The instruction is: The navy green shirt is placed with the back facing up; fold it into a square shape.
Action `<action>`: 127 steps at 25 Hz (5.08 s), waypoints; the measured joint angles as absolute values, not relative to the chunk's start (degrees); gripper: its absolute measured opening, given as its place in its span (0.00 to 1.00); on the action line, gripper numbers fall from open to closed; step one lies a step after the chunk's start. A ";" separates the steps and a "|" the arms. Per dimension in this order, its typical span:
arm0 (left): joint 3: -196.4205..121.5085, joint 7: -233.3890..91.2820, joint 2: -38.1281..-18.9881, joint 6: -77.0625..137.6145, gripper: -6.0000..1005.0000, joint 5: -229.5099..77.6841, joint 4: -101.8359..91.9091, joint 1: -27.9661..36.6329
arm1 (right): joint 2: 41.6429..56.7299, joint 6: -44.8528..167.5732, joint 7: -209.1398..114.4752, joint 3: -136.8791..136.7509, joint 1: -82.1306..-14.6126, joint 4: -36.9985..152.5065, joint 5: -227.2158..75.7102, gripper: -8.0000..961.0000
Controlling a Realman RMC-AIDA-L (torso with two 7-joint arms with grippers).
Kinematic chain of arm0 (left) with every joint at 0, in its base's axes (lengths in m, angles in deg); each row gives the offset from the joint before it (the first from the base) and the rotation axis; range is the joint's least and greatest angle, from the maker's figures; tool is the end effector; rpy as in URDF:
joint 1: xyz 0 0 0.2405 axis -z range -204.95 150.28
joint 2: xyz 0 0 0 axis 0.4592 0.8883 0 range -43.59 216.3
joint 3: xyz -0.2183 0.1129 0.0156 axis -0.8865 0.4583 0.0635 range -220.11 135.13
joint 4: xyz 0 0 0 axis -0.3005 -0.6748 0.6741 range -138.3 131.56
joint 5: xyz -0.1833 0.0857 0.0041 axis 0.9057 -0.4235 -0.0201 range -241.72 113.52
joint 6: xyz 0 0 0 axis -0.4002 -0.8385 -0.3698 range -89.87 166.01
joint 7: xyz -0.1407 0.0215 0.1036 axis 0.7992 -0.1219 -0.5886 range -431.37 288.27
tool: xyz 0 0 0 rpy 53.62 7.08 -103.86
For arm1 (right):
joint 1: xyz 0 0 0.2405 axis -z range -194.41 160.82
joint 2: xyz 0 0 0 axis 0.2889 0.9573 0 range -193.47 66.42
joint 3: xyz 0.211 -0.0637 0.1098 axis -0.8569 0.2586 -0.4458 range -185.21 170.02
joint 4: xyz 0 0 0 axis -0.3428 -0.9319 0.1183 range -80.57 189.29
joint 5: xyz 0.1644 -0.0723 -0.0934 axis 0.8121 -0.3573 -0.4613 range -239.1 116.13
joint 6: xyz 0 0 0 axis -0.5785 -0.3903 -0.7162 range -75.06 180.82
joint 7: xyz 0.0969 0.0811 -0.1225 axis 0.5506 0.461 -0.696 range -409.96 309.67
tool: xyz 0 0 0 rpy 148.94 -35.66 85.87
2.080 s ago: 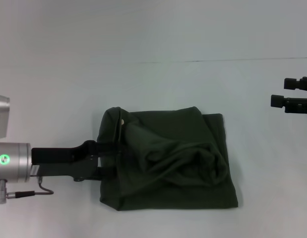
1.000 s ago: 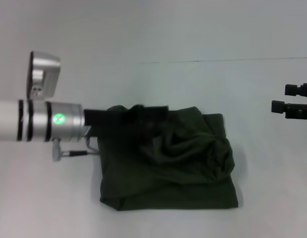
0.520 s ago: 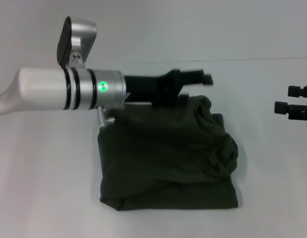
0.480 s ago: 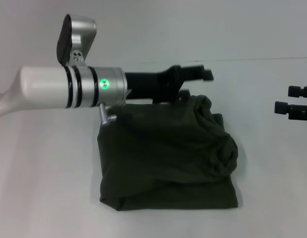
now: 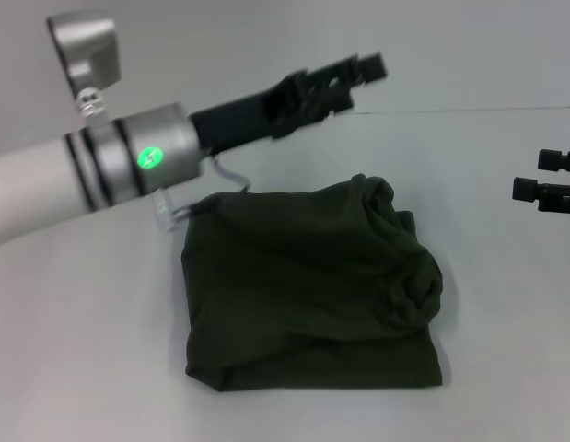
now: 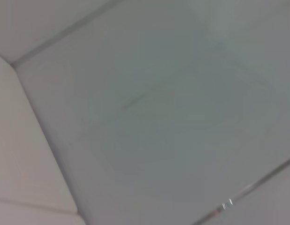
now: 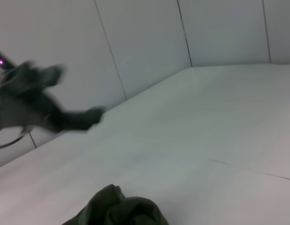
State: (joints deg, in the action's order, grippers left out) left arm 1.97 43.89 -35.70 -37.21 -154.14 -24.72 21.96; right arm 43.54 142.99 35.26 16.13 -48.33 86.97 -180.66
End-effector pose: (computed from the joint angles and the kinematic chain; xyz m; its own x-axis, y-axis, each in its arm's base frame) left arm -0.1044 0.4043 -0.0592 0.1646 0.7557 0.6339 0.7393 -0.5200 0.4280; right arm 0.2886 0.3595 0.0777 0.7058 -0.4143 -0.5746 -0.6413 -0.7182 -0.2699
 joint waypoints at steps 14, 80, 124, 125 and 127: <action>15.14 48.67 -33.88 -41.72 0.87 -154.48 -24.07 11.55 | 43.31 142.71 36.94 16.22 -48.26 86.97 -180.73 0.98; 7.16 9.84 -28.78 -52.72 0.79 -142.38 -25.37 -4.13 | 50.70 130.79 45.96 41.00 -55.05 90.20 -167.96 0.98; 2.61 12.84 -26.60 -53.67 0.79 -142.02 -27.47 -3.52 | 53.87 152.39 62.34 45.29 -67.07 103.39 -208.89 0.98; 2.61 12.86 -26.56 -53.67 0.79 -142.00 -27.49 -3.47 | 54.33 151.85 61.27 46.09 -66.88 103.68 -209.32 0.98; 2.60 12.89 -26.51 -53.68 0.79 -141.98 -27.53 -3.39 | 54.99 151.46 58.60 46.91 -66.31 104.94 -209.85 0.98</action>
State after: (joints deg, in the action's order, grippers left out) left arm 2.60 12.89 -26.51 -53.68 -141.98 -27.53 -3.39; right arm 54.99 151.46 58.60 46.91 -66.31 104.94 -209.85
